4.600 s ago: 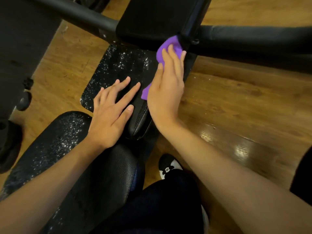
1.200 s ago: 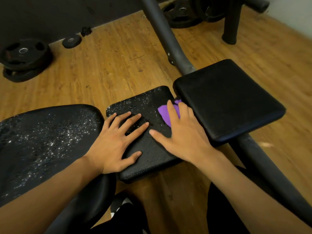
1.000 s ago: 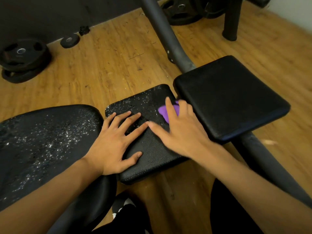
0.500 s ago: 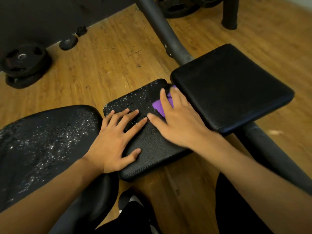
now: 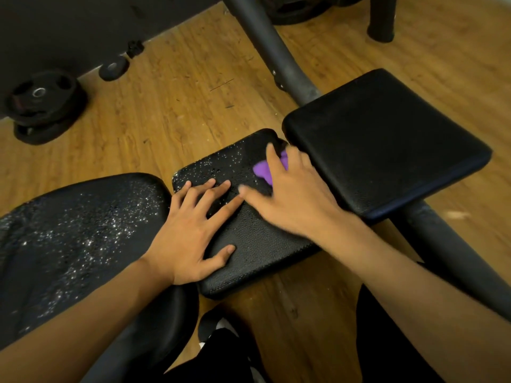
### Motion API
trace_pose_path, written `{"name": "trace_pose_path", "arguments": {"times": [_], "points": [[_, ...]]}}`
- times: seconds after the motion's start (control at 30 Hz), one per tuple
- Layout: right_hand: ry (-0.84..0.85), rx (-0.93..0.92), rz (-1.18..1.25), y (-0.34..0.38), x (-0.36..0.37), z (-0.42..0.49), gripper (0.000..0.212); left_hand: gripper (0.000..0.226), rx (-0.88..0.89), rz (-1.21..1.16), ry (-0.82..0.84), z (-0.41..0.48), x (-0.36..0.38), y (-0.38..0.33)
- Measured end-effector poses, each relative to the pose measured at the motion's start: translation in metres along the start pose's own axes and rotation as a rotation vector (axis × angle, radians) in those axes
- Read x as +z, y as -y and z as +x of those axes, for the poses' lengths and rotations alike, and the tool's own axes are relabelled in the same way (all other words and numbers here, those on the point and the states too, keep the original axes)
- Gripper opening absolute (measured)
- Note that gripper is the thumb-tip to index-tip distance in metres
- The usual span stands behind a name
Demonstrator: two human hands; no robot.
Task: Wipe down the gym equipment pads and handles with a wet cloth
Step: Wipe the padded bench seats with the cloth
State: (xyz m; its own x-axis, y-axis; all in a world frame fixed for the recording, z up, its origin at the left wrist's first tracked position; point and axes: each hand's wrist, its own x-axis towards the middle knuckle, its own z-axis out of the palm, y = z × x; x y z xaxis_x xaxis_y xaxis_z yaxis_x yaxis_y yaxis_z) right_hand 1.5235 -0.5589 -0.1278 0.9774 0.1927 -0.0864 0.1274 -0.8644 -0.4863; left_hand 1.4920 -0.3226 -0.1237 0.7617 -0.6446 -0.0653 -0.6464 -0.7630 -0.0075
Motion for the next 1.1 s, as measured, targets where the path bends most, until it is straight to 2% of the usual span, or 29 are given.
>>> {"name": "trace_pose_path", "arguments": {"times": [0.1, 0.17, 0.37, 0.63, 0.87, 1.0, 1.1], "points": [[0.036, 0.023, 0.039, 0.007, 0.0, 0.047, 0.099, 0.081, -0.012, -0.007, 0.011, 0.0, -0.001, 0.0], [0.018, 0.018, 0.043, 0.003, 0.001, 0.044, 0.099, 0.081, -0.013, -0.003, 0.013, 0.0, -0.002, 0.0], [-0.05, -0.039, -0.069, -0.012, 0.006, -0.072, 0.104, 0.082, -0.013, -0.012, 0.012, 0.0, -0.001, -0.001], [0.008, -0.03, -0.027, -0.002, 0.004, 0.014, 0.104, 0.08, -0.009, 0.003, -0.001, 0.0, -0.001, -0.002], [0.003, -0.002, 0.012, -0.013, 0.005, -0.104, 0.108, 0.082, -0.004, -0.008, -0.001, 0.001, -0.001, -0.001], [0.033, -0.011, -0.001, -0.007, 0.003, -0.049, 0.111, 0.081, -0.003, -0.007, -0.007, 0.003, 0.0, 0.001], [0.004, -0.02, -0.002, -0.004, 0.003, 0.004, 0.098, 0.08, -0.005, -0.001, -0.001, 0.002, 0.0, 0.0]]}}
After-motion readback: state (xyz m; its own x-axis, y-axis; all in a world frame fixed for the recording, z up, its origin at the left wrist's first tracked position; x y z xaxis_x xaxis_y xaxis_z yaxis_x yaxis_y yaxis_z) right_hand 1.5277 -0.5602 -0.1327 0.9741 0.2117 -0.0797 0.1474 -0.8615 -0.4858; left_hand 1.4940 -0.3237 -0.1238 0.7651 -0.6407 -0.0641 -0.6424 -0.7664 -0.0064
